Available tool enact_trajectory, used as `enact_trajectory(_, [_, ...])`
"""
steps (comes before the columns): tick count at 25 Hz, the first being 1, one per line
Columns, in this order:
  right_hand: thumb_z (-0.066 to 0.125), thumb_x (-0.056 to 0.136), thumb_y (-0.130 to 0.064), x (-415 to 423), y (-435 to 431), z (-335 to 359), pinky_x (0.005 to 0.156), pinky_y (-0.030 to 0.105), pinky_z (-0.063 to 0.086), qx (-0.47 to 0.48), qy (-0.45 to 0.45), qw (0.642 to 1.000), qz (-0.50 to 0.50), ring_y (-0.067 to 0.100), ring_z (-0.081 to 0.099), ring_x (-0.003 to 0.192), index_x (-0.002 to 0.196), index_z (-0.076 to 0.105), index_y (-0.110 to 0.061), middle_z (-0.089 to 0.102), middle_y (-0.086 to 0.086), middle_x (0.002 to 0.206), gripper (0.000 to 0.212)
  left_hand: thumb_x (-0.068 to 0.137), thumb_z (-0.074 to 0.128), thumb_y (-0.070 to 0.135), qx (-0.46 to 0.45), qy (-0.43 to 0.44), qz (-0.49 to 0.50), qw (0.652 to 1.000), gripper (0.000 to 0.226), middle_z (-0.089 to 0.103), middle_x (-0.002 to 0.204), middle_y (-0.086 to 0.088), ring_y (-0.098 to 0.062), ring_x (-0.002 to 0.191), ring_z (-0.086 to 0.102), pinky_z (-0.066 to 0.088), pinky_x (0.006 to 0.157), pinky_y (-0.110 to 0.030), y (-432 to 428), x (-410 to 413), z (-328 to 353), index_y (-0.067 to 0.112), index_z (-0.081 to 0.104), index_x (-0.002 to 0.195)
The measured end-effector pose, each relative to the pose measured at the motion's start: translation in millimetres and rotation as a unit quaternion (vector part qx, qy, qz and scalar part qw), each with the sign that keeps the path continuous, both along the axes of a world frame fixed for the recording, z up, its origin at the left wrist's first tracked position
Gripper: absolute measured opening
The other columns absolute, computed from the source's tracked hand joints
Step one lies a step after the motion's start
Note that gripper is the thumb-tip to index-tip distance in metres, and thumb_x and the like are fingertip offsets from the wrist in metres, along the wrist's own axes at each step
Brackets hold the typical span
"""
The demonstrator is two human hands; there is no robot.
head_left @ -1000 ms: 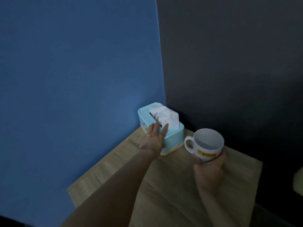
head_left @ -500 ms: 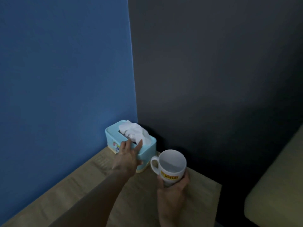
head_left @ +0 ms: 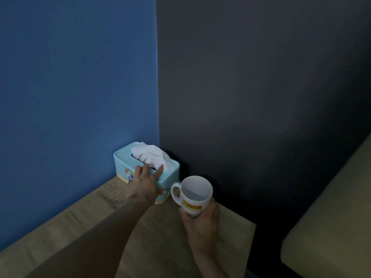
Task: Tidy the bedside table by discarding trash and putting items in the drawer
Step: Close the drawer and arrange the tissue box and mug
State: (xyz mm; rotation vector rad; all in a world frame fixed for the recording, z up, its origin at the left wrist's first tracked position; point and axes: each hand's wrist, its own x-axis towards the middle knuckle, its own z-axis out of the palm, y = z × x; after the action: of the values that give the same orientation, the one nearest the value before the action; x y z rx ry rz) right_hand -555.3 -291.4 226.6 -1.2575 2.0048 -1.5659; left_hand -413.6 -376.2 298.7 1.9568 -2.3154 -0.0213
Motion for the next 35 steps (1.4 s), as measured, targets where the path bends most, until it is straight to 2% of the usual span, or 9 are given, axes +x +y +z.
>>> enact_trajectory(7, [0.086,0.055,-0.026,-7,-25,1,0.091,0.035,0.042,0.022,0.0,1.0,0.017,0.033,0.052,0.114,0.128,0.041,-0.004,0.052,0.017,0.125,0.089,0.079,0.061,0.054,0.008,0.035,0.007,0.999,0.076,0.022,0.148,-0.009,-0.032,0.133,0.019,0.038,0.103,-0.048,-13,-3,-5,0.04,0.024,0.144])
enact_trajectory(12, [0.085,0.056,-0.031,-5,-30,-5,0.084,0.032,0.042,0.025,0.01,1.0,0.013,0.033,0.054,0.111,0.127,0.039,-0.006,0.052,0.017,0.125,0.089,0.081,0.059,0.052,0.001,0.039,0.002,0.999,0.074,0.024,0.144,-0.01,-0.032,0.132,0.019,0.039,0.1,-0.045,-15,-5,-7,0.038,0.023,0.144])
enact_trajectory(22, [0.087,0.054,-0.027,0,-26,-2,0.087,0.034,0.043,0.023,0.016,1.0,0.01,0.032,0.052,0.113,0.128,0.038,-0.002,0.049,0.019,0.126,0.092,0.087,0.055,0.046,0.028,0.045,-0.023,0.998,0.067,0.019,0.148,-0.008,-0.031,0.136,0.015,0.039,0.102,-0.047,-12,-1,-4,0.039,0.02,0.145])
enact_trajectory(26, [0.088,0.052,-0.023,1,-19,-3,0.102,0.044,0.038,0.074,0.045,0.995,0.041,0.034,0.04,0.125,0.139,0.025,-0.003,0.039,0.021,0.137,0.108,0.083,0.062,0.042,0.122,0.053,-0.079,0.988,0.096,-0.014,0.159,-0.006,-0.029,0.146,-0.011,0.016,0.117,-0.051,-5,16,-5,0.038,-0.009,0.147])
enact_trajectory(30, [0.08,0.066,-0.021,13,14,-6,0.109,0.044,0.028,0.129,0.107,0.985,0.052,0.036,0.025,0.136,0.144,0.01,0.001,0.022,0.023,0.149,0.107,0.085,0.052,0.025,0.079,0.152,-0.019,0.985,0.093,-0.025,0.157,-0.006,-0.027,0.145,-0.02,0.001,0.116,-0.051,59,35,-36,0.036,-0.019,0.145])
enact_trajectory(32, [0.074,0.072,-0.026,25,40,-5,0.106,0.044,0.032,0.149,0.125,0.98,0.044,0.039,0.028,0.134,0.144,0.01,0.003,0.021,0.025,0.15,0.101,0.089,0.048,0.035,0.118,0.165,-0.014,0.979,0.087,-0.021,0.157,-0.008,-0.026,0.145,-0.019,-0.004,0.116,-0.047,104,44,-61,0.034,-0.018,0.145])
enact_trajectory(33, [0.071,0.075,-0.03,32,53,-3,0.104,0.044,0.034,0.167,0.129,0.976,0.049,0.038,0.03,0.133,0.145,0.01,0.002,0.02,0.023,0.151,0.098,0.091,0.043,0.043,0.11,0.142,-0.016,0.984,0.08,-0.012,0.159,-0.009,-0.026,0.147,-0.009,-0.006,0.116,-0.042,125,50,-73,0.031,-0.012,0.147])
enact_trajectory(34, [0.067,0.079,-0.033,39,67,-2,0.104,0.043,0.033,0.189,0.142,0.97,0.063,0.036,0.03,0.134,0.145,0.009,0.001,0.019,0.022,0.151,0.094,0.092,0.036,0.049,0.072,0.122,-0.011,0.99,0.07,0.007,0.159,-0.009,-0.026,0.147,0.01,-0.006,0.115,-0.037,143,55,-85,0.029,0.0,0.149])
enact_trajectory(35, [0.061,0.082,-0.036,46,84,-1,0.106,0.043,0.031,0.215,0.168,0.958,0.086,0.033,0.03,0.135,0.145,0.009,-0.001,0.02,0.02,0.152,0.089,0.094,0.027,0.052,0.089,0.111,-0.012,0.99,0.06,0.029,0.153,-0.005,-0.025,0.143,0.027,-0.004,0.113,-0.035,159,55,-93,0.028,0.018,0.147])
